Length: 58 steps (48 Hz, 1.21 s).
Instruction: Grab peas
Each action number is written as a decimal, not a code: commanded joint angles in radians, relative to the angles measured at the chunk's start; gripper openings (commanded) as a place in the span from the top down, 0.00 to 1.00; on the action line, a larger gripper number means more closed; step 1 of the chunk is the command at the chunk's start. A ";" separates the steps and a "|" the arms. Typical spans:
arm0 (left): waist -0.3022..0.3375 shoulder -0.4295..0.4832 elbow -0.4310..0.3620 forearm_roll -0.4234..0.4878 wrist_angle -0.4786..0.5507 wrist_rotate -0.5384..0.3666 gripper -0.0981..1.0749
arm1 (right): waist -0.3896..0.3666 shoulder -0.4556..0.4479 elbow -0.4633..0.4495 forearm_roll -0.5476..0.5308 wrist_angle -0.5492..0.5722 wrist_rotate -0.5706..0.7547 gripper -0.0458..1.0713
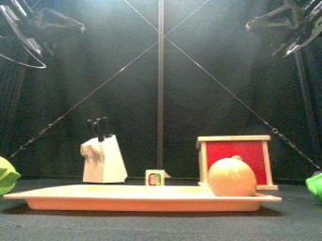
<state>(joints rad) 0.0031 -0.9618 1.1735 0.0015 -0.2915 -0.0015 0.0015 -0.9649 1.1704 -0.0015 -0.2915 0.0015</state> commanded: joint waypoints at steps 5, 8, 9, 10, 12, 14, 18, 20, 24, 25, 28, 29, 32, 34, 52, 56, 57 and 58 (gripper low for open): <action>0.000 0.058 0.002 -0.002 -0.020 0.006 0.93 | -0.020 0.025 -0.014 0.008 -0.008 0.017 0.92; 0.002 0.075 -0.003 0.000 -0.018 0.003 0.93 | -0.031 0.031 -0.021 0.015 -0.014 0.031 0.92; 0.002 0.081 -0.005 0.000 -0.018 0.003 0.93 | -0.035 0.035 -0.025 0.021 -0.014 0.037 0.92; 0.002 0.086 -0.006 0.000 -0.018 0.005 0.93 | -0.038 0.040 -0.031 0.028 -0.014 0.041 0.92; 0.002 0.097 -0.011 0.000 -0.018 0.006 0.93 | -0.044 0.051 -0.041 0.051 -0.014 0.061 0.92; 0.000 0.110 -0.017 0.002 -0.020 0.006 0.93 | -0.046 0.058 -0.054 0.072 -0.009 0.080 0.92; 0.000 0.120 -0.028 0.005 -0.020 0.006 0.93 | -0.052 0.077 -0.078 0.130 0.002 0.132 0.92; 0.002 0.121 -0.031 0.005 -0.020 0.006 0.93 | -0.052 0.086 -0.092 0.163 0.009 0.161 0.92; 0.002 0.121 -0.037 0.005 -0.020 0.003 0.93 | -0.055 0.104 -0.117 0.212 0.020 0.215 0.92; 0.002 0.121 -0.038 0.003 -0.020 0.003 0.93 | -0.057 0.109 -0.121 0.224 0.021 0.225 0.92; 0.002 0.121 -0.043 0.005 -0.025 0.005 0.93 | -0.063 0.127 -0.132 0.258 0.028 0.261 0.92; 0.002 0.121 -0.044 0.005 -0.026 0.005 0.93 | -0.067 0.130 -0.132 0.268 0.029 0.270 0.92; 0.003 0.121 -0.046 0.005 -0.034 0.006 0.93 | -0.086 0.141 -0.135 0.304 0.041 0.298 0.92; 0.009 0.121 -0.046 0.006 -0.041 0.006 0.93 | -0.103 0.149 -0.137 0.336 0.055 0.313 0.92; 0.109 0.121 -0.028 0.003 -0.074 0.005 0.93 | -0.259 0.238 -0.212 0.514 0.479 0.380 0.91; 0.126 0.121 -0.014 0.003 -0.074 0.002 0.93 | -0.264 0.278 -0.258 0.520 0.589 0.380 0.89; 0.127 0.121 -0.011 0.002 -0.074 0.002 0.93 | -0.265 0.290 -0.268 0.520 0.614 0.380 0.88; 0.129 0.121 -0.008 0.002 -0.074 0.002 0.93 | -0.267 0.304 -0.285 0.522 0.647 0.380 0.88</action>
<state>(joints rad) 0.1197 -0.8422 1.1704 0.0046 -0.3543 0.0015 -0.2608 -0.6964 0.9526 0.5139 0.2516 0.3835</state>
